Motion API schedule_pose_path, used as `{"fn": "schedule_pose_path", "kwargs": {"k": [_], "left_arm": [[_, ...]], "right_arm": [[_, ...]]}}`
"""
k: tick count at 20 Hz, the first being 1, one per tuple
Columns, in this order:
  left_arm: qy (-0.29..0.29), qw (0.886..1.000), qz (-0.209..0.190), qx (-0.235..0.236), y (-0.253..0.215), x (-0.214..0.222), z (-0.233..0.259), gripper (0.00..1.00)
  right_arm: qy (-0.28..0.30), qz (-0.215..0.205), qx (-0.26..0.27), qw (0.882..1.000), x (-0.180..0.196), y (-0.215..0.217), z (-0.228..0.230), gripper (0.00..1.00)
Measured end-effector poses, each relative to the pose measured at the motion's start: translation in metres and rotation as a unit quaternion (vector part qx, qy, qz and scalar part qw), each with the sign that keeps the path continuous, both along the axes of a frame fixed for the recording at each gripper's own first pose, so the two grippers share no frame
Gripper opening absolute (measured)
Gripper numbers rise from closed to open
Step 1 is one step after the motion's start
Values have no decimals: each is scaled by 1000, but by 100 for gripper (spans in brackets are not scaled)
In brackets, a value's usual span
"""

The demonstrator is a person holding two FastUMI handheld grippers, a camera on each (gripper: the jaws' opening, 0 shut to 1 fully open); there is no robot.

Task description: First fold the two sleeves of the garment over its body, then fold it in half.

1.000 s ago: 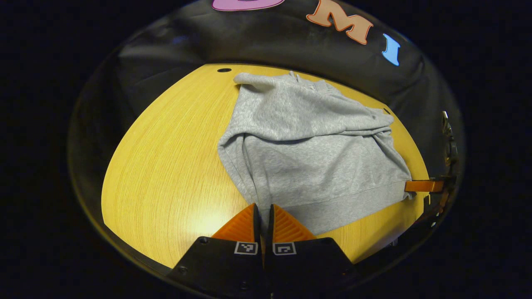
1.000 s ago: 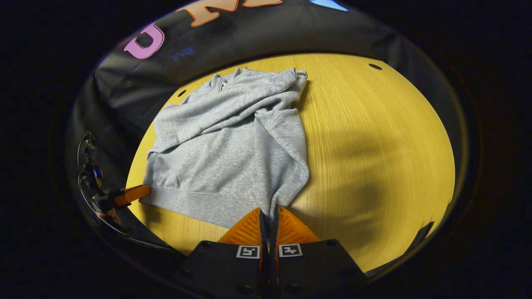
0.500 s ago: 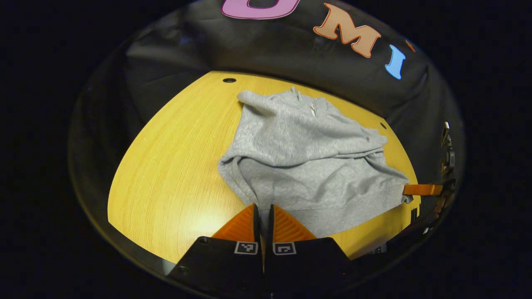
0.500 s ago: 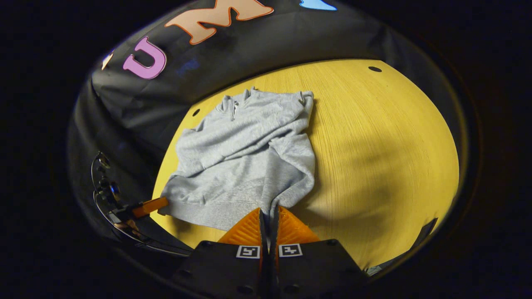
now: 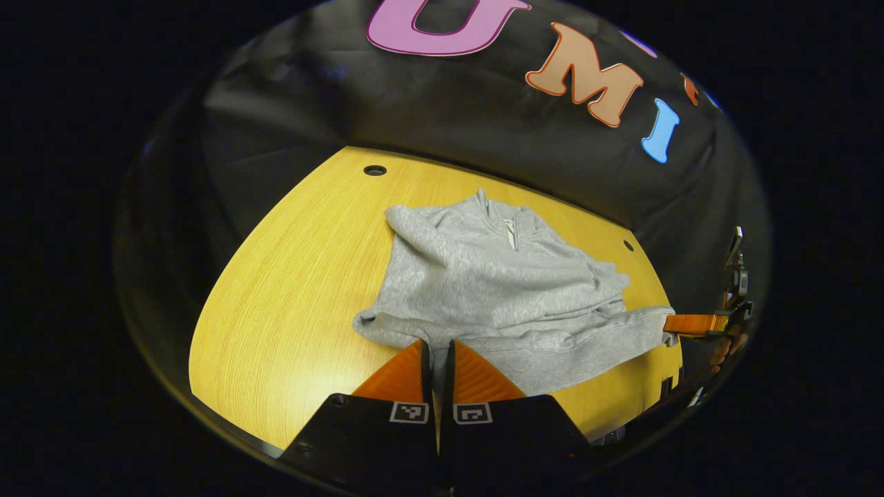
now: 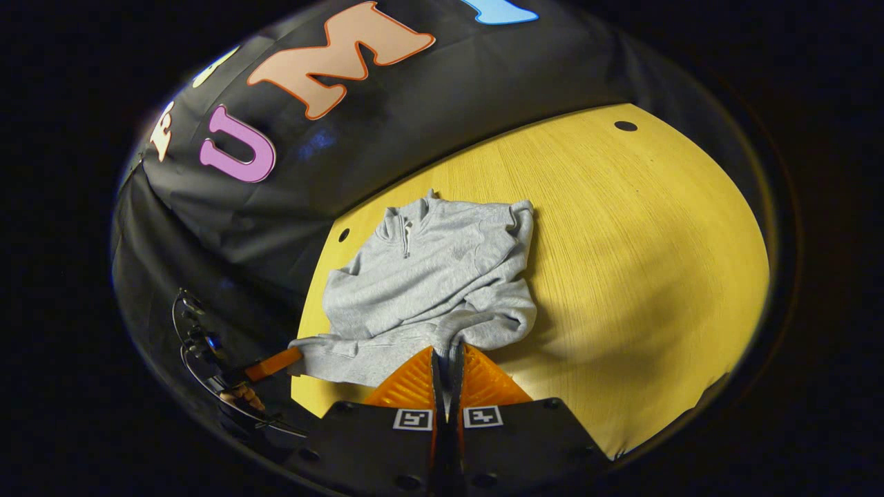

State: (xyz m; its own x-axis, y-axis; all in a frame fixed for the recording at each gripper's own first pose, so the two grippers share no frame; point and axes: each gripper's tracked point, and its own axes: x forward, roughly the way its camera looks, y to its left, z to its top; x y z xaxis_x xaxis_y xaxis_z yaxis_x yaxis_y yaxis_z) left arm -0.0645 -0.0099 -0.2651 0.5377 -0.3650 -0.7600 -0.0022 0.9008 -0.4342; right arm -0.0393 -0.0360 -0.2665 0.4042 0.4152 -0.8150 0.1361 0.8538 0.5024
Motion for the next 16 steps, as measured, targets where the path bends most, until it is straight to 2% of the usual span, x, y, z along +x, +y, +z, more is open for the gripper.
{"fn": "schedule_pose_path", "kwargs": {"k": [4, 7, 9, 10, 12, 16], "left_arm": [[9, 1000, 1, -7, -1, 28, -1, 0], [20, 1000, 6, -14, -2, 49, -7, 0], [36, 999, 12, -16, -4, 61, -19, 0], [44, 999, 13, -18, -4, 65, -25, 0], [57, 998, 15, -20, -7, 71, -36, 0], [92, 995, 21, -29, -10, 79, -57, 0]], "right_arm": [[18, -40, 30, 999, 25, -1, -2, 2], [27, -54, 35, 998, 45, 0, -12, 0], [41, -67, 41, 996, 57, 3, -21, 2], [48, -75, 42, 995, 63, 3, -28, 7], [62, -83, 37, 994, 74, 3, -42, 2], [91, -101, 25, 990, 84, 5, -72, 2]]}}
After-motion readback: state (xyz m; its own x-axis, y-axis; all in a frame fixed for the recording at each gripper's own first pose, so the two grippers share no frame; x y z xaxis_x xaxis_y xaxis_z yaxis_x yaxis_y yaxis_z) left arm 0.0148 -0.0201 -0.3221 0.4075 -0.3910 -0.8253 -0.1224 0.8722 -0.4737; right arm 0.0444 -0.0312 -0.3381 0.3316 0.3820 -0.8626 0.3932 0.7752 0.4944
